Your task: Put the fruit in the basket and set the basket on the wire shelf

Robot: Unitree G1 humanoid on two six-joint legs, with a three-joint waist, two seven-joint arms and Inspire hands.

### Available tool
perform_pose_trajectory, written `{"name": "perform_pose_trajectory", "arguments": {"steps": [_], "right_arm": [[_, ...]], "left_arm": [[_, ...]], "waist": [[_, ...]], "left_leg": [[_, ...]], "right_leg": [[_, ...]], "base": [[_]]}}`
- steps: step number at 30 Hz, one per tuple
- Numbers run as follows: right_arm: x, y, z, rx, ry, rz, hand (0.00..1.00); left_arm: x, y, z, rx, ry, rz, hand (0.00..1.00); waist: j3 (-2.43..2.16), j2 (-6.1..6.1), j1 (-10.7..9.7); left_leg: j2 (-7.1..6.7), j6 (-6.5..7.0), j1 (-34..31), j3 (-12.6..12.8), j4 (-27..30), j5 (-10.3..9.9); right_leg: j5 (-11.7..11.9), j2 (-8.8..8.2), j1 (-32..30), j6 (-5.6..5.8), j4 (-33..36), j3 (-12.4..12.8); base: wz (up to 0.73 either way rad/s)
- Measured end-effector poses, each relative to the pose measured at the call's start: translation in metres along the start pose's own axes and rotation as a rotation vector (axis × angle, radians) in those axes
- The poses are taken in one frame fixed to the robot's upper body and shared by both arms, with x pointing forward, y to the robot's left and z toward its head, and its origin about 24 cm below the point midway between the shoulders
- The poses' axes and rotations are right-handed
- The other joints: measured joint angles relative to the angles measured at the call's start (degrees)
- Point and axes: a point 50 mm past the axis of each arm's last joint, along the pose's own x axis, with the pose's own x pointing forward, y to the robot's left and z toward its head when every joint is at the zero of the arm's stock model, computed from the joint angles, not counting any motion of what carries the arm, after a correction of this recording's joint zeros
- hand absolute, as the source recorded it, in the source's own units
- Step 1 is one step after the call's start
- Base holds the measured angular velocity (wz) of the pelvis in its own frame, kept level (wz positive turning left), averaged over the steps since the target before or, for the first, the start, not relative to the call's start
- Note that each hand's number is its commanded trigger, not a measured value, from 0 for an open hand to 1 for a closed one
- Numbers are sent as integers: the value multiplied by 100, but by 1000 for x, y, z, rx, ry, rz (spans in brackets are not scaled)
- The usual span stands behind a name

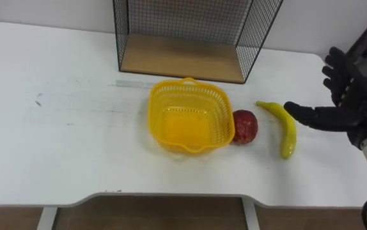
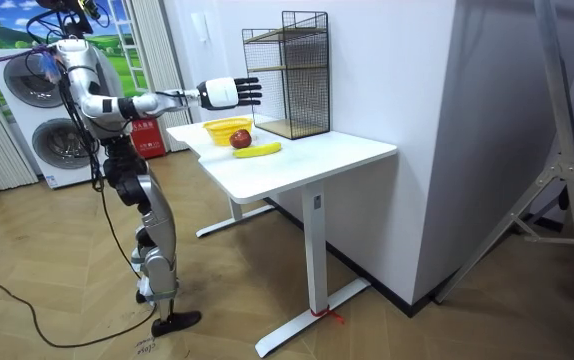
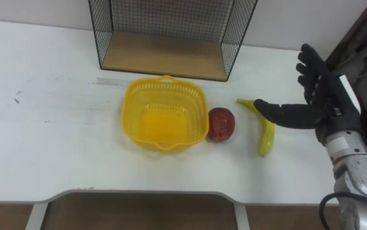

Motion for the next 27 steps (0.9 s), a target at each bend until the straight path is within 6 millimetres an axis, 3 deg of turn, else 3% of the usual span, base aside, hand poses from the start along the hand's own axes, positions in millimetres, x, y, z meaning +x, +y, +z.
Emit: {"name": "perform_pose_trajectory", "arguments": {"steps": [13,27], "right_arm": [[-1,10,-23,-170,150,123,0],[-1,35,-33,-279,220,310,0]], "left_arm": [[2,0,14,5,-33,-26,0],[2,-1,14,3,-30,-72,0]], "waist": [[9,18,37],[12,52,292]], "left_leg": [[2,0,-20,-15,8,0],[2,0,-16,-29,40,0]], "right_leg": [[1,-16,8,0,-4,-73],[3,-19,29,-4,0,-83]], "base": [[2],[0]]}}
